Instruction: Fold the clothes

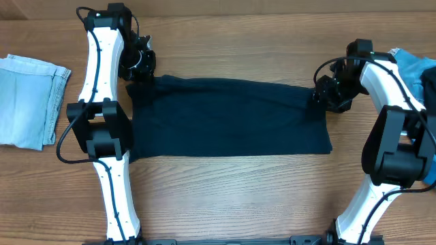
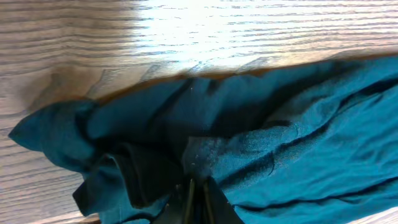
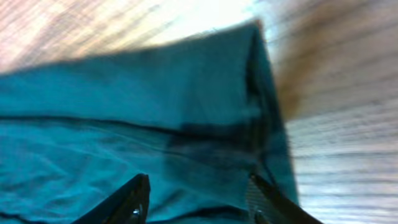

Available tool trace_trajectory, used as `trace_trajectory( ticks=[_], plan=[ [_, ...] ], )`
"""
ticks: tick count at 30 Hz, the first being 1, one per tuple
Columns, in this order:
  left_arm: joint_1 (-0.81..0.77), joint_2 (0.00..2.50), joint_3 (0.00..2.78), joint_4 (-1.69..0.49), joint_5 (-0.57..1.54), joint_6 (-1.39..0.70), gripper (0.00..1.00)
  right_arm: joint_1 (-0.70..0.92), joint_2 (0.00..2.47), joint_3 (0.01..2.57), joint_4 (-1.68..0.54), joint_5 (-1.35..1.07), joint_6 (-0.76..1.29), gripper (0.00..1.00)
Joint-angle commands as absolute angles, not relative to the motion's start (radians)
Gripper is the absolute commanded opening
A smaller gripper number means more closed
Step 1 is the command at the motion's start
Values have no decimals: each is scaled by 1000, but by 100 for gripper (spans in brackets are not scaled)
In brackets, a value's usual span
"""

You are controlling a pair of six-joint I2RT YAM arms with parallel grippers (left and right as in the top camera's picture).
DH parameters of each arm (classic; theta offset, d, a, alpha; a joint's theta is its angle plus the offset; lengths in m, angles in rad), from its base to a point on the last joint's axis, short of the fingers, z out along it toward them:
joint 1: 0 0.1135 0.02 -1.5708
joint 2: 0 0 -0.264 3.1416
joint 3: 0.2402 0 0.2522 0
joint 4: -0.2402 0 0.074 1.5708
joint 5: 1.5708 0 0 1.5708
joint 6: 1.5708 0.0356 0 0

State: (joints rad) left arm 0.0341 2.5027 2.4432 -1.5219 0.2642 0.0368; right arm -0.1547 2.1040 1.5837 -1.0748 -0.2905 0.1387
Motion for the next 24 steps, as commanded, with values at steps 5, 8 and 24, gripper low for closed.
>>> trace_trajectory(
  ticks=[5, 8, 24],
  plan=[
    [31, 2500, 2466, -1517, 262, 46, 9, -152, 2104, 1564, -1074, -265, 187, 56],
    [31, 2500, 2466, -1513, 263, 46, 9, -152, 2104, 1564, -1051, -263, 196, 56],
    [31, 2500, 2466, -1527, 262, 48, 10, -179, 2104, 1518, -1014, -254, 207, 4]
  ],
)
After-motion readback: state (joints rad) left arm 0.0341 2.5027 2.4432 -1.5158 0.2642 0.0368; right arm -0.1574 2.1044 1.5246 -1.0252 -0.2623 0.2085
